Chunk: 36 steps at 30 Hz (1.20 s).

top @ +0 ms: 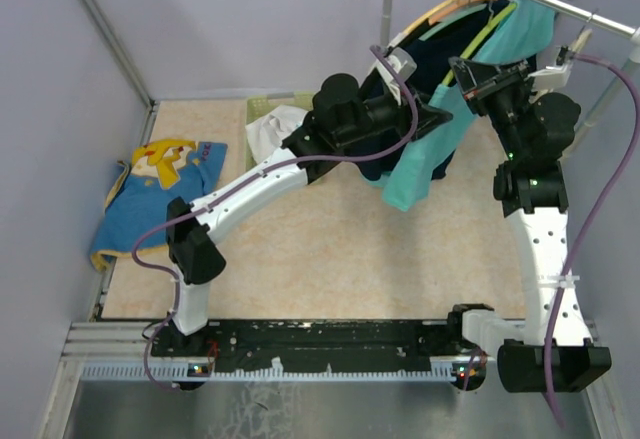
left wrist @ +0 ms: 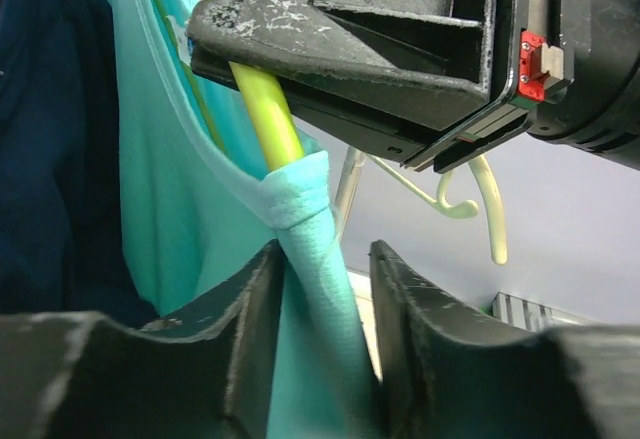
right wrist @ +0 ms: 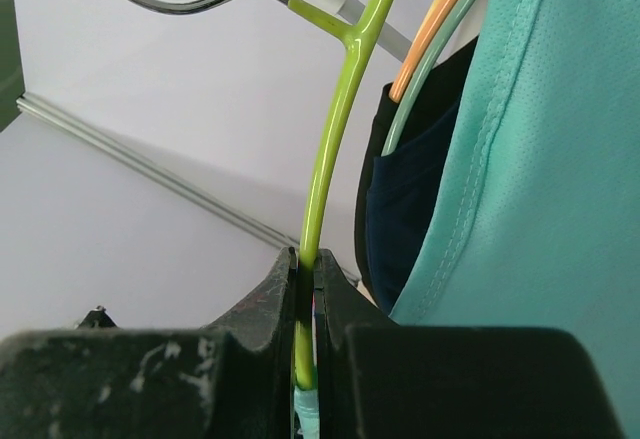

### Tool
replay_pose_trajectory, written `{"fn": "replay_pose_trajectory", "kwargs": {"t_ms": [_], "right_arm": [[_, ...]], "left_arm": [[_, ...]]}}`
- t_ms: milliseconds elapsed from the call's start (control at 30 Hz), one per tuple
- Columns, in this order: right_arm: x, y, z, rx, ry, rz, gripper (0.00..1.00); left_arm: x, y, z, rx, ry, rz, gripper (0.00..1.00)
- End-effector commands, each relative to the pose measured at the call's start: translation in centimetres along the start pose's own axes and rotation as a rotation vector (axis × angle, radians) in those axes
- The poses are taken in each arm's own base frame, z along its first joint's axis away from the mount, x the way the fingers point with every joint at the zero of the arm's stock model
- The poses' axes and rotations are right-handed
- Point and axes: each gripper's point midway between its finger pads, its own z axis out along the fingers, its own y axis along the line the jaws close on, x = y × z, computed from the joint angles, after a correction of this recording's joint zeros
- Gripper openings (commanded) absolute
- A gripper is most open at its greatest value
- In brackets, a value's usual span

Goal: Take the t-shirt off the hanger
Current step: Pick up the hanger from the clothesline.

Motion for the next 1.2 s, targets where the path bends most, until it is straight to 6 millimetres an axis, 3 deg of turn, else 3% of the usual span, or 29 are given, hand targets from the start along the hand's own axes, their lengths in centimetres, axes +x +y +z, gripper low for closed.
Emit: {"fn": "replay_pose_trajectory", "kwargs": {"t_ms": [0, 300, 500, 900, 1067, 1167], "right_arm": [[-2.8, 6.6, -2.2, -0.209, -0.098, -0.073, 0.0], [-2.5, 6.0, -1.9, -0.198, -0.089, -0.072, 0.0], [-2.8, 5.8, -1.9, -0.186, -0.108, -0.076, 0.01], [-4.2, 5.9, -1.2, -0.15, -0.149, -0.099, 0.3], [-4.4, 5.9, -1.1, -0.15, -0.162, -0.089, 0.29], [-4.5, 5.9, -0.9, -0.147, -0.163, -0.087, 0.17]], "left_arm": [[-1.2, 0.1, 0.6, -0.025, -0.028, -0.001, 0.39], [-1.6, 0.0, 0.4, -0.034, -0.029, -0.025, 0.0], [-1.7, -0.1, 0.1, -0.04, -0.025, -0.036, 0.0], [-2.1, 0.0, -1.6, -0.082, -0.035, -0.025, 0.0], [-2.8, -0.1, -2.2, -0.097, -0.048, -0.015, 0.0], [-2.9, -0.3, -2.3, -0.087, -0.045, -0.01, 0.0]]}}
